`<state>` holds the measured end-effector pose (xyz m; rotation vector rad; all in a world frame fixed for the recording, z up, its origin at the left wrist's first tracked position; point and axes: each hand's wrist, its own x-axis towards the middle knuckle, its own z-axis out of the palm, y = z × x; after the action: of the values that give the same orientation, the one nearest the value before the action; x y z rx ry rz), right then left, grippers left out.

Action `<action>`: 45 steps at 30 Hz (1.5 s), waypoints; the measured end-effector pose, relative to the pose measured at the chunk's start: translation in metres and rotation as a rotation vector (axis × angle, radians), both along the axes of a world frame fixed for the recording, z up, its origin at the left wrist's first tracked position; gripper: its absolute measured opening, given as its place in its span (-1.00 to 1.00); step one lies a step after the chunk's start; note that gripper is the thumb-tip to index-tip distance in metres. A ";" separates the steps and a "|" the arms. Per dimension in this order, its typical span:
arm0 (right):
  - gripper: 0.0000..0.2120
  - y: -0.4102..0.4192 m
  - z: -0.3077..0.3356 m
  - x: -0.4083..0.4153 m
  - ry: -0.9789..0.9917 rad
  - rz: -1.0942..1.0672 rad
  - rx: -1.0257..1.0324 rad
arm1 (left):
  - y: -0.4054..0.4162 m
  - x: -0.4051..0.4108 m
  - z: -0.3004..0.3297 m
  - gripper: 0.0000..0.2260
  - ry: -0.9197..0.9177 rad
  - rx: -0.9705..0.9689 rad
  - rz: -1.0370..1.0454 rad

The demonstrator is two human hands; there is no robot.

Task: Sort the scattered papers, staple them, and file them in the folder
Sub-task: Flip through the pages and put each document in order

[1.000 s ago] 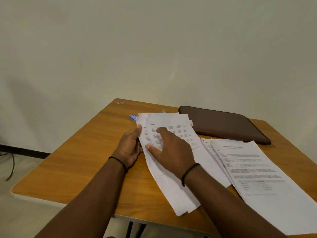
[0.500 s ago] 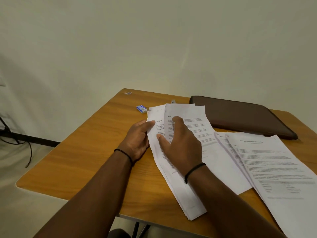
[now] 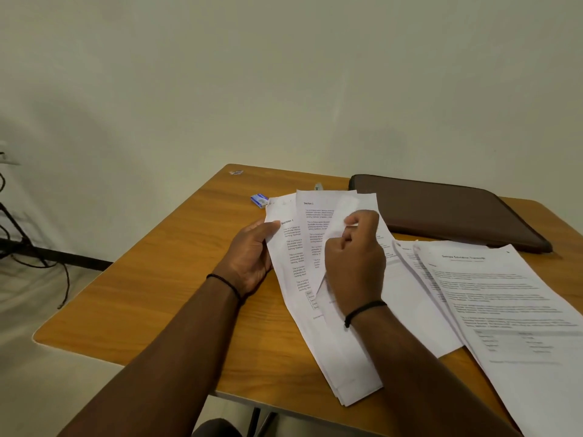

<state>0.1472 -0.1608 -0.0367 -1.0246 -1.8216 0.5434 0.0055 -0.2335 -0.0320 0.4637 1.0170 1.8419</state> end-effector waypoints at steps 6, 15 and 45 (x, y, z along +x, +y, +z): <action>-0.83 0.000 -0.006 -0.003 -0.019 0.088 0.134 | -0.001 0.001 -0.003 -0.83 0.040 -0.009 0.006; -0.73 -0.003 -0.007 -0.015 -0.227 -0.053 0.305 | 0.000 0.003 0.000 -0.82 0.050 0.009 -0.033; -0.77 -0.012 0.124 0.055 0.720 0.571 -0.495 | -0.005 0.079 0.100 -0.84 0.762 0.094 0.184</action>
<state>0.2026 -0.1732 0.0872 -0.4711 -1.3134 1.5462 0.0847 -0.2383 0.0679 1.2223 1.5102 1.9113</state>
